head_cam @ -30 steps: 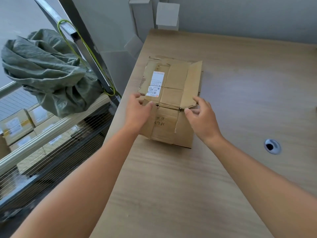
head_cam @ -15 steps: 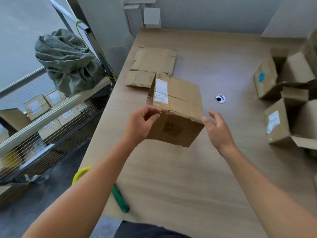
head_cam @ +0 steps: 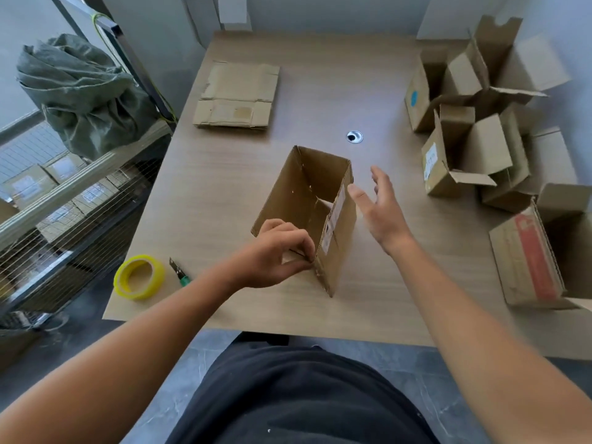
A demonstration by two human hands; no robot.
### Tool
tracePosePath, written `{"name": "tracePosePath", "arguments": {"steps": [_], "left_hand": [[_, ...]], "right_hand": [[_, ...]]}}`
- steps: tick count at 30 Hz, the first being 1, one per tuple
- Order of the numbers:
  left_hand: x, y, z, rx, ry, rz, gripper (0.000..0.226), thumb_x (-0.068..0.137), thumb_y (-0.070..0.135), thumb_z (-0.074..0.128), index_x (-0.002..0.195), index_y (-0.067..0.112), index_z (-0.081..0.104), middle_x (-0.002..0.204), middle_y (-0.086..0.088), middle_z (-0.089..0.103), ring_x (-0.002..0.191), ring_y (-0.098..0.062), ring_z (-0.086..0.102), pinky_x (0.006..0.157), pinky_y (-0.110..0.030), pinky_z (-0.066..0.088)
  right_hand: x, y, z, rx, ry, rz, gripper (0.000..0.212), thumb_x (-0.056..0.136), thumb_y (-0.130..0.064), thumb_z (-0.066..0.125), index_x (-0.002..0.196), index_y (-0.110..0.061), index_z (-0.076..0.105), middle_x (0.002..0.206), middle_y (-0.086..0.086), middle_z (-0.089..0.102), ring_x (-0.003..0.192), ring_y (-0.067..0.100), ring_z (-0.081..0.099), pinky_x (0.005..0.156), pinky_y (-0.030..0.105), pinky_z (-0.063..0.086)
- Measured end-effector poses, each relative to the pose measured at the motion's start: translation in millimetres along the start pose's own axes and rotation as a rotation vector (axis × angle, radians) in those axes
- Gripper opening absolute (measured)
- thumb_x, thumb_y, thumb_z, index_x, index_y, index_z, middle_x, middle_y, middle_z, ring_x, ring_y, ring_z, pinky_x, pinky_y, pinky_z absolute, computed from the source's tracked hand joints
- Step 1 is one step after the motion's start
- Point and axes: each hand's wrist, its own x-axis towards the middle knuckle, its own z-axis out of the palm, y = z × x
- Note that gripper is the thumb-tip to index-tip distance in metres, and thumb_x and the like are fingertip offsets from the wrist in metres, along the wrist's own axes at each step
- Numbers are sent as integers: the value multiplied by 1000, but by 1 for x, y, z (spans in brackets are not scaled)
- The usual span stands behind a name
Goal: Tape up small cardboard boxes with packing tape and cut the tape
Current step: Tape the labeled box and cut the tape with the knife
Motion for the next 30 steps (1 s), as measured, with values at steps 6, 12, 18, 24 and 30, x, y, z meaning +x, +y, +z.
{"name": "tracePosePath", "arguments": {"steps": [6,12,18,24,30], "left_hand": [[-10,12,4,57,31,-37,5,87,23,65,92,21,64,98,10,58,116,-10,41,105,-41,24],[-6,17,14,205,-88,113,16,80,32,47,85,22,59,91,9,55,112,-21,44,110,-44,22],[-16,-18,3,291,162,14,4,80,34,59,84,32,58,128,9,51,139,-27,31,114,-53,20],[-33,-39,10,8,612,-483,36,81,22,78,103,26,48,146,2,30,148,-21,21,119,-52,25],[-33,-36,22,-270,775,-752,50,91,37,71,130,27,40,146,3,34,136,-3,29,119,-32,30]], "right_hand": [[1,-7,3,-52,-167,-114,78,91,-50,63,156,-24,29,157,-2,35,142,11,34,118,37,32],[34,-31,2,-194,-196,-90,65,94,-42,64,151,-27,38,150,2,45,136,15,43,106,32,39],[22,-16,-9,-494,-258,-1,57,91,-11,46,146,-26,48,138,8,60,124,30,56,102,35,44],[-25,5,5,-437,-205,-98,43,101,-19,46,143,-24,56,141,1,60,131,22,53,111,34,40],[-36,13,14,-465,75,-11,42,104,-23,38,142,-20,54,124,12,68,113,36,60,95,42,50]]}}
